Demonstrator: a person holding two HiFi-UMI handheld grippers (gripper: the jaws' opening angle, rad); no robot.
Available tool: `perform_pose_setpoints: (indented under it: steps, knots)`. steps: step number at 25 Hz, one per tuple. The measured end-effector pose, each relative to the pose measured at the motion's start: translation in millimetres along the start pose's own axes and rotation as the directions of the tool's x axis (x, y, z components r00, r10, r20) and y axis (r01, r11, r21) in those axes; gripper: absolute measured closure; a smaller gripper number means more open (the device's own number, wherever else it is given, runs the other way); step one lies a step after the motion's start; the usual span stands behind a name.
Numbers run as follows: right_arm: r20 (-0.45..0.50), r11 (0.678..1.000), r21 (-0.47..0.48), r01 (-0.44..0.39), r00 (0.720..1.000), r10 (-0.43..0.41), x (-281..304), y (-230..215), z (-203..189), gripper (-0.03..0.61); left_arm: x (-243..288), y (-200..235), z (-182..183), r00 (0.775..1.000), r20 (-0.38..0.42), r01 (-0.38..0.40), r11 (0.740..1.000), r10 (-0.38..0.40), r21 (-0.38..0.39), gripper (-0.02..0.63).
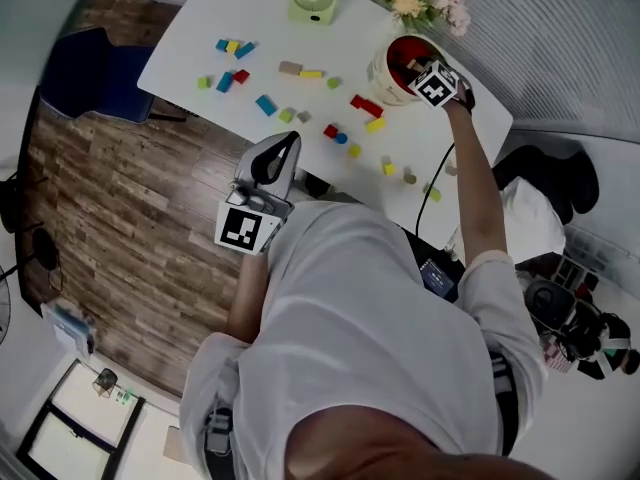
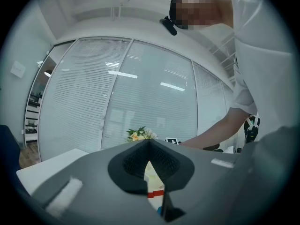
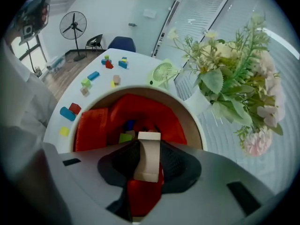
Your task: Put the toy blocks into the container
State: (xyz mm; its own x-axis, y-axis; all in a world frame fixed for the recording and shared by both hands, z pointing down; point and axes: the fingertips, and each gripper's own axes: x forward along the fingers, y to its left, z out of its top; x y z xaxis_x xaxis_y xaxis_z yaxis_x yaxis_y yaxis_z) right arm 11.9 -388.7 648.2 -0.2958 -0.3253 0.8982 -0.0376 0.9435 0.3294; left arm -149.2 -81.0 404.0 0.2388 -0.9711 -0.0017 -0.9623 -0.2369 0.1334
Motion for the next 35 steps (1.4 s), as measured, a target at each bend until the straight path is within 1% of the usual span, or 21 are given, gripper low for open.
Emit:
perform_pose_setpoints:
  steps: [5,9,11,13,16,20,24,28,30,32,35]
  knots:
    - [-0.029,0.999,-0.03,-0.021,0.999,0.02,7,2,1,0.443,-11,-1,-2,1.0,-0.012,-0.025,1.0,0.025,0.0,0.618]
    - [-0.042,0.999,-0.028,-0.029,0.999,0.028,8,5,3,0.377,-16,1,-3,0.999,-0.014,-0.033,0.999,0.033,0.002,0.618]
    - [-0.04,1.0,-0.023,-0.019,0.999,0.018,4,4,3,0.377,-17,1,-2,0.999,-0.014,-0.031,1.0,0.031,0.003,0.618]
    - [-0.031,1.0,-0.01,-0.005,1.0,0.004,-2,1,2,0.391,-17,0,-1,1.0,-0.012,-0.025,1.0,0.025,0.004,0.618]
    - [0.012,0.999,0.031,0.024,1.0,-0.024,-13,-3,4,0.428,-14,-2,0,1.0,-0.01,-0.007,1.0,0.007,0.009,0.618]
    - [0.108,0.99,0.137,0.044,0.992,-0.059,-33,-5,9,0.48,-9,-5,1,1.0,-0.009,0.021,1.0,-0.021,0.017,0.618]
    - [0.209,0.964,0.259,0.057,0.971,-0.114,-60,-6,8,0.56,1,-10,2,0.998,-0.004,0.058,0.998,-0.057,0.024,0.618]
    - [0.308,0.925,0.379,0.043,0.936,-0.17,-92,1,10,0.575,11,-14,5,0.995,-0.003,0.102,0.994,-0.102,0.029,0.618]
    - [0.351,0.905,0.424,0.037,0.915,-0.201,-108,6,10,0.575,17,-17,4,0.991,-0.01,0.133,0.99,-0.133,0.049,0.618]
    - [0.387,0.885,0.465,0.033,0.891,-0.237,-124,11,9,0.575,24,-21,1,0.985,-0.024,0.17,0.982,-0.169,0.076,0.618]
    - [0.446,0.849,0.528,0.007,0.849,-0.285,-150,23,9,0.575,37,-29,1,0.975,-0.032,0.22,0.972,-0.218,0.087,0.618]
